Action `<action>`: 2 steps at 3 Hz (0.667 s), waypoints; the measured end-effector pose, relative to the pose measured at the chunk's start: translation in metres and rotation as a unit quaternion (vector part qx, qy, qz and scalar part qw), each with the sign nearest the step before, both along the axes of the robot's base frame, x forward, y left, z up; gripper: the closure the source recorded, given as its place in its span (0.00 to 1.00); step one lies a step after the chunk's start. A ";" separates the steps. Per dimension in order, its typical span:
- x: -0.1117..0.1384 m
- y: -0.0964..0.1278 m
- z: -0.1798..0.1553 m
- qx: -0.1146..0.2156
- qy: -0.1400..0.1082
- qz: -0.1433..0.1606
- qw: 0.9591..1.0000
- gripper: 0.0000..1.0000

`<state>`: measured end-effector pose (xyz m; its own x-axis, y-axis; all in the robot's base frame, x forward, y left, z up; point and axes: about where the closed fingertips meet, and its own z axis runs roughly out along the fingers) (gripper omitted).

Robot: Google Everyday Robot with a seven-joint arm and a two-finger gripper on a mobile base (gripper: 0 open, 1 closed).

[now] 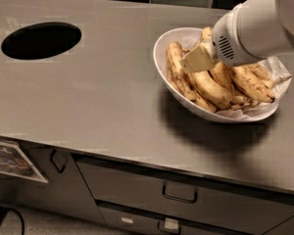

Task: Pick banana from white bowl

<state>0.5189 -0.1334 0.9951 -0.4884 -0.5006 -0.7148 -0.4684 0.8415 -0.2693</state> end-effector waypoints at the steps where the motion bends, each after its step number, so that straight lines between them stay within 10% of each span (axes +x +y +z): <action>1: 0.002 0.000 -0.003 -0.002 0.002 -0.003 1.000 0.41; 2: 0.005 -0.002 -0.007 -0.003 0.004 -0.008 1.000 0.45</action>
Offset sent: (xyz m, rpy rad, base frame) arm 0.0079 -0.0073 -0.0141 -0.0075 0.0162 -0.0342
